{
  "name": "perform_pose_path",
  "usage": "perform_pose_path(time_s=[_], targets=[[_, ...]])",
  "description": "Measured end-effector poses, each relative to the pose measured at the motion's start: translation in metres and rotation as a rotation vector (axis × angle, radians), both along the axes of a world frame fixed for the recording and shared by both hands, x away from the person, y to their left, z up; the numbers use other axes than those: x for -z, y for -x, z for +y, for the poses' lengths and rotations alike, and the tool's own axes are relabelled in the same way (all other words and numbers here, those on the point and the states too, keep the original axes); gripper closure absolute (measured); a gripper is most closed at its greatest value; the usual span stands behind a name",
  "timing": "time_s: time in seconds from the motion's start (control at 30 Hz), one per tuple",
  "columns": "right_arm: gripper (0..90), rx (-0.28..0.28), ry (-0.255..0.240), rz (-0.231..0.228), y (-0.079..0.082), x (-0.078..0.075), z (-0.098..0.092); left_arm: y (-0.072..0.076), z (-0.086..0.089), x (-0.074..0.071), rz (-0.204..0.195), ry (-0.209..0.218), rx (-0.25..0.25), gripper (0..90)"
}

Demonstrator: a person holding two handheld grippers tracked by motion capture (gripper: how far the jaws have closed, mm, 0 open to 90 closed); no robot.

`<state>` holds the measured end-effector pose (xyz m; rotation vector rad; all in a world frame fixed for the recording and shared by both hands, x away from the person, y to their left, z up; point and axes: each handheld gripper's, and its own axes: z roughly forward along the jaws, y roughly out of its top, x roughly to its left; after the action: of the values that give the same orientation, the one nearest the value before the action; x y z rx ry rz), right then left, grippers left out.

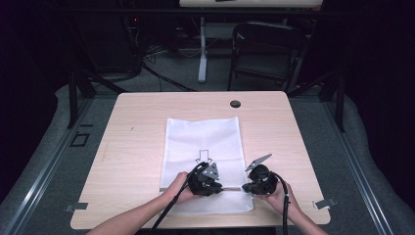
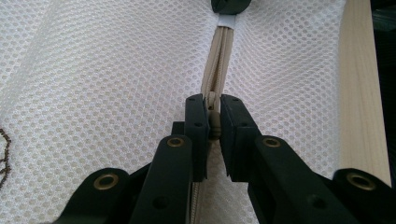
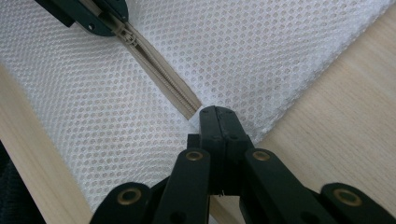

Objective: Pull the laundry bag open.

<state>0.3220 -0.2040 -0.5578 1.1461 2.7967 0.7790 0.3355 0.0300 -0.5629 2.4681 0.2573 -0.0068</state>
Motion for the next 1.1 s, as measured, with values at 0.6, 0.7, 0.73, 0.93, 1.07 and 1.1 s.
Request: perform_pose_path(time_s=[0.6,0.7,0.73,0.93,1.07,1.1], targets=[[90.0,-0.013,0.002,-0.007,-0.001,0.000,-0.002,0.000,0.016,-0.001,0.006,-0.010,-0.008,82.1],[90.0,-0.009,-0.002,-0.009,0.000,0.001,-0.001,0.000,0.019,-0.001,0.016,-0.003,-0.008,82.1],[90.0,-0.017,0.005,-0.007,-0.001,0.000,-0.002,0.001,0.020,-0.001,0.011,0.000,-0.009,82.1],[90.0,-0.011,0.000,-0.013,0.000,0.001,-0.002,0.001,0.021,-0.003,0.006,-0.010,-0.005,82.1],[90.0,-0.008,-0.004,-0.008,0.001,0.001,-0.002,0.001,0.025,-0.002,0.014,-0.002,-0.004,82.1],[90.0,-0.006,-0.006,-0.009,0.001,0.001,-0.002,0.001,0.027,-0.002,0.016,-0.001,-0.008,82.1]])
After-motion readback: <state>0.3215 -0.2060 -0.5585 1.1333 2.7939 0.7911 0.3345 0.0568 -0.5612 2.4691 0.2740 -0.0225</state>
